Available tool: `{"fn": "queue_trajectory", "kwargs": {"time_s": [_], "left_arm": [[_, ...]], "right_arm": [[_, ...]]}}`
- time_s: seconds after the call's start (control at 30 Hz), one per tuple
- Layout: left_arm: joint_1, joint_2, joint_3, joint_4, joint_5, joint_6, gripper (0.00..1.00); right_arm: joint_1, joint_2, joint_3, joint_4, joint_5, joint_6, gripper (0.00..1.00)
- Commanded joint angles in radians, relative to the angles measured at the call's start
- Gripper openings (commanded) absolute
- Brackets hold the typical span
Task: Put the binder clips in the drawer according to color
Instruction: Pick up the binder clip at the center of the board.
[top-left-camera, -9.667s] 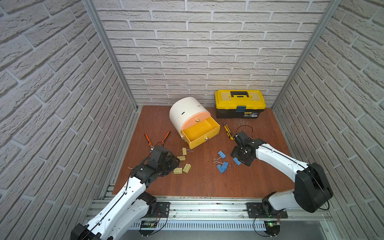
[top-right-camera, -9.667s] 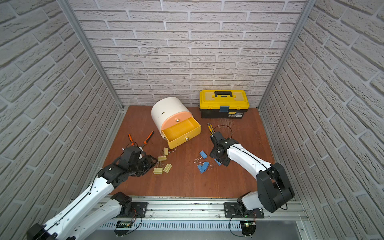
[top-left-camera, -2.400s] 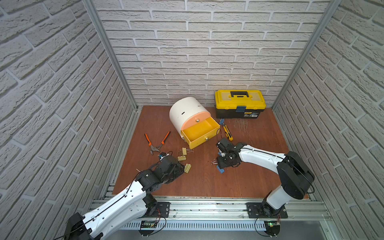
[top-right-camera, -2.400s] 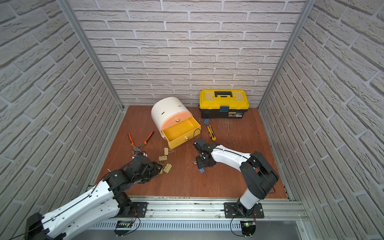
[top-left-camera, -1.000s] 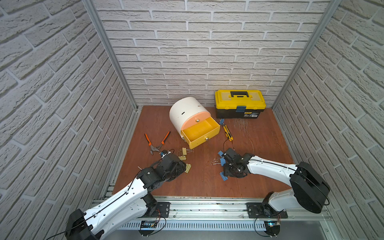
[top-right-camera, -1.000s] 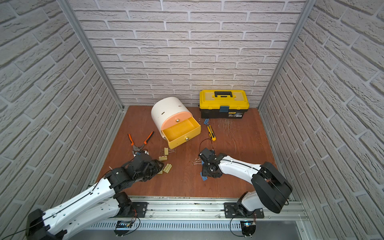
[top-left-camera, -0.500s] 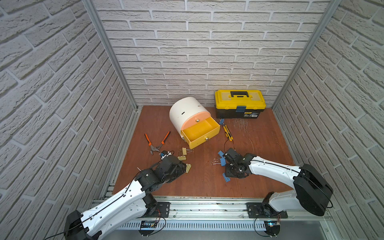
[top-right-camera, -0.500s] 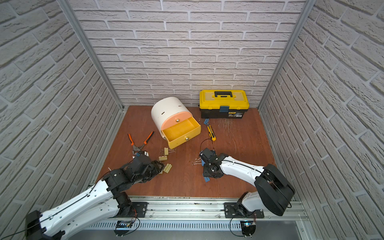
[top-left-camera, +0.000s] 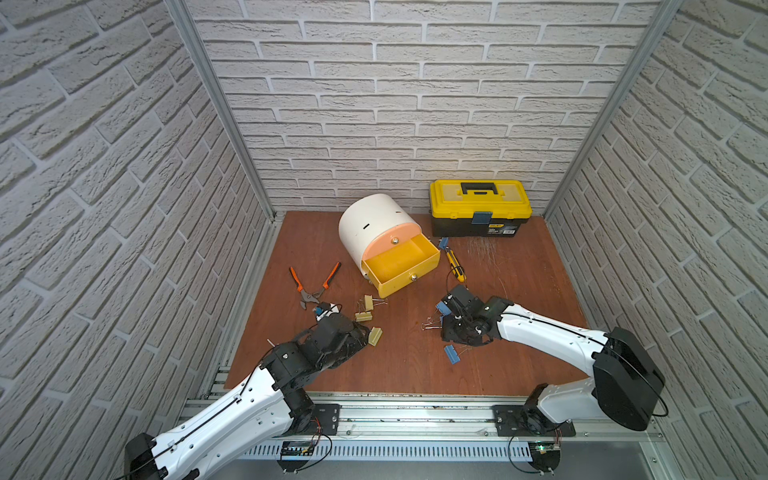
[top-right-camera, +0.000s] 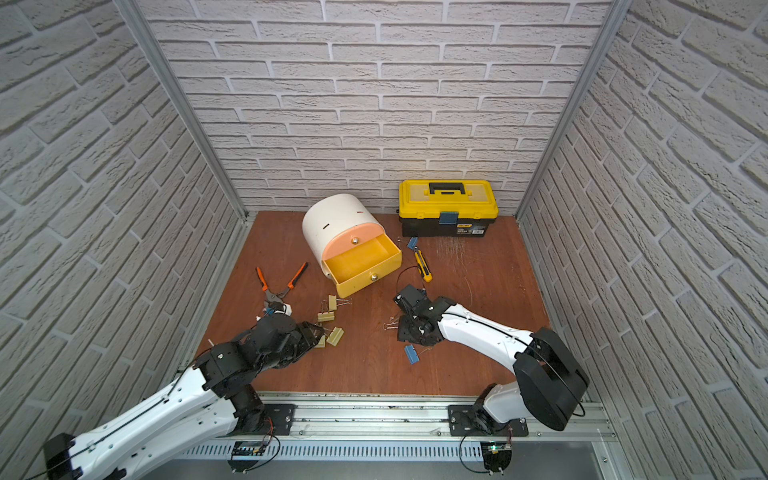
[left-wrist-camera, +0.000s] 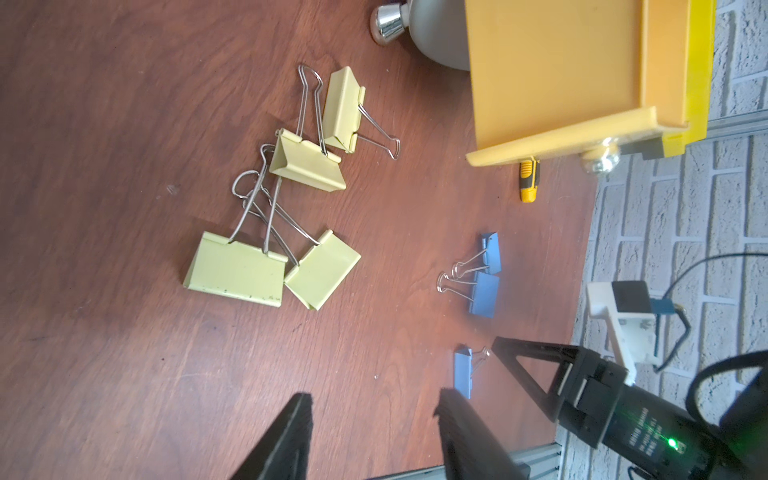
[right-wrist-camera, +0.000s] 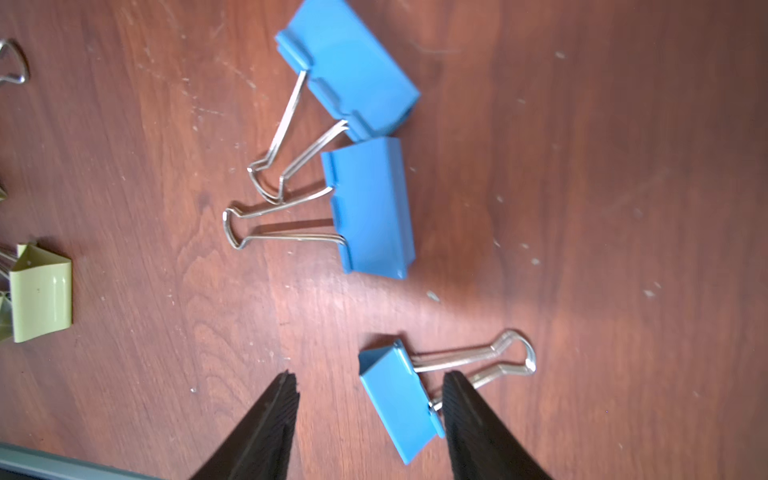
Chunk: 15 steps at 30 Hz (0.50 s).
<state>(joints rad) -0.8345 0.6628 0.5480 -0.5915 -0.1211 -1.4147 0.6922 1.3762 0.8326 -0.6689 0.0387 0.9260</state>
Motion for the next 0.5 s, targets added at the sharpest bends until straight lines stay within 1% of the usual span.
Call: {"fn": "queue_trajectory", "kwargs": {"time_s": [0.0, 0.1, 0.23, 0.47], "left_arm": [[-0.003, -0.008, -0.013, 0.002, -0.024, -0.004, 0.55], [0.004, -0.001, -0.013, 0.009, -0.015, 0.002, 0.55], [0.025, 0.013, -0.013, 0.013, 0.015, 0.014, 0.55], [0.073, 0.011, -0.011, 0.009, 0.059, 0.035, 0.55]], "right_arm": [[0.007, -0.085, -0.061, -0.061, 0.027, 0.102, 0.64], [0.007, -0.124, -0.133, -0.027, 0.000, 0.135, 0.67], [0.006, -0.160, -0.215, 0.064, -0.035, 0.167, 0.71], [-0.014, -0.175, -0.300, 0.202, -0.062, 0.218, 0.76]]}}
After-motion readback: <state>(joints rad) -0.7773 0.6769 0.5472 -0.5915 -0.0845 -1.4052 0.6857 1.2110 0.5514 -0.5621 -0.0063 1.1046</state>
